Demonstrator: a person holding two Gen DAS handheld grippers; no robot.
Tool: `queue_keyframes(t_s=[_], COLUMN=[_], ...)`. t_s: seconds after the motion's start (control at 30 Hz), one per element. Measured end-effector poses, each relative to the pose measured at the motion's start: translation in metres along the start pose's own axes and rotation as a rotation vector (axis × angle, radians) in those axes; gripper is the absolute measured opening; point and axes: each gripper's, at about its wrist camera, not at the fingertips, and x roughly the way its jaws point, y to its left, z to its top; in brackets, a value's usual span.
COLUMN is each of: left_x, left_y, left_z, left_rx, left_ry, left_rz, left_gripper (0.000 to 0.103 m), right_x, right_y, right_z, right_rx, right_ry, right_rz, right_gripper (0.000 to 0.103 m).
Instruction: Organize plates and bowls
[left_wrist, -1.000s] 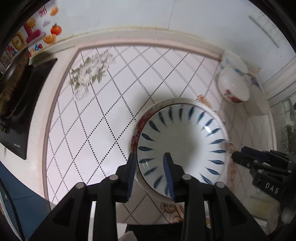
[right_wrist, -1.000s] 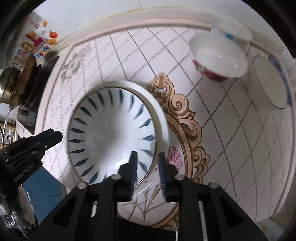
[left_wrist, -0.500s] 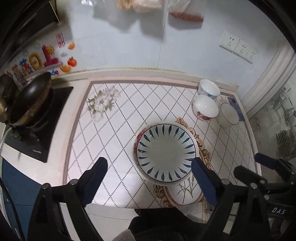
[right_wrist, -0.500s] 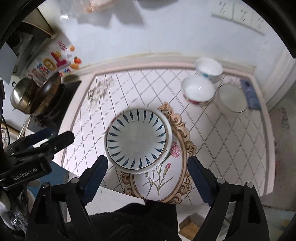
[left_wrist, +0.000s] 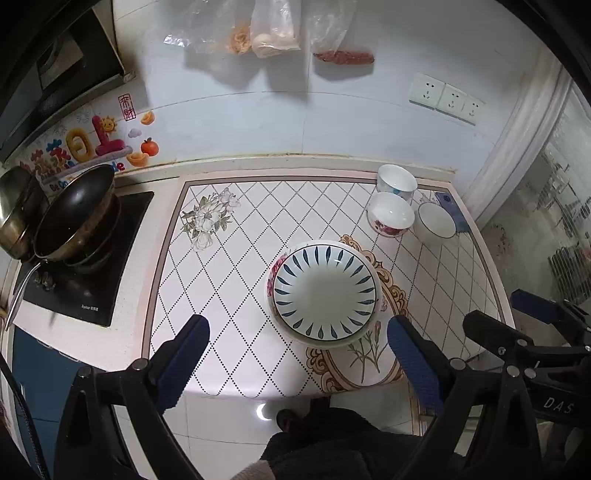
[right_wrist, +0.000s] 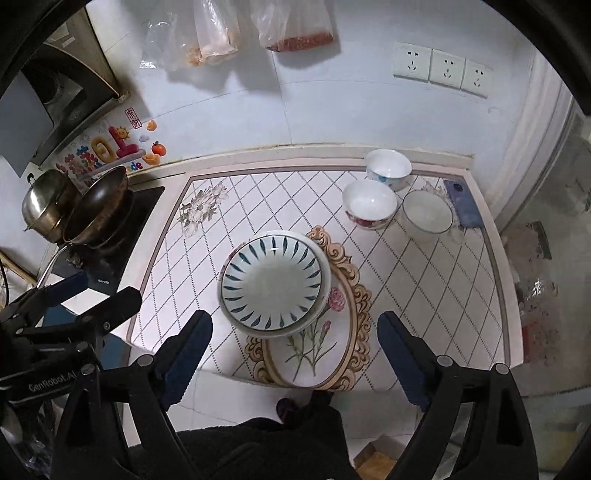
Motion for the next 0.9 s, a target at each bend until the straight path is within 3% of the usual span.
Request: queue_keyframes(t_s=[0.27, 0.47, 0.63, 0.9], left_x=[0.012, 0.048, 0.105, 0.233], left_y=[0.002, -0.004, -0.021, -0.070], left_z=[-0.001, 0.026, 0.073, 0.154], left_rx=[-0.021, -0.051, -0.069, -0.095], left_ry=[0.032, 0.031, 0.075, 0.232], left_rz=[-0.008, 0.003, -0.044, -0.135], left_gripper=[0.099, 0.099, 0.099, 0.097], right_x=[0.005, 0.023, 0.062, 0.188], right_y=[0.003, -0.022, -0.082, -0.192], right_z=[-0.005, 0.011, 0.045, 0.115], right_rx=[0.015, 0.069, 0.190, 0.407], right_ry=[0.026, 0.030, 0.025, 0.110], right_rz=[0.024, 0.057, 0.076, 0.138], right_gripper=[0.093, 0.093, 0.093, 0.086])
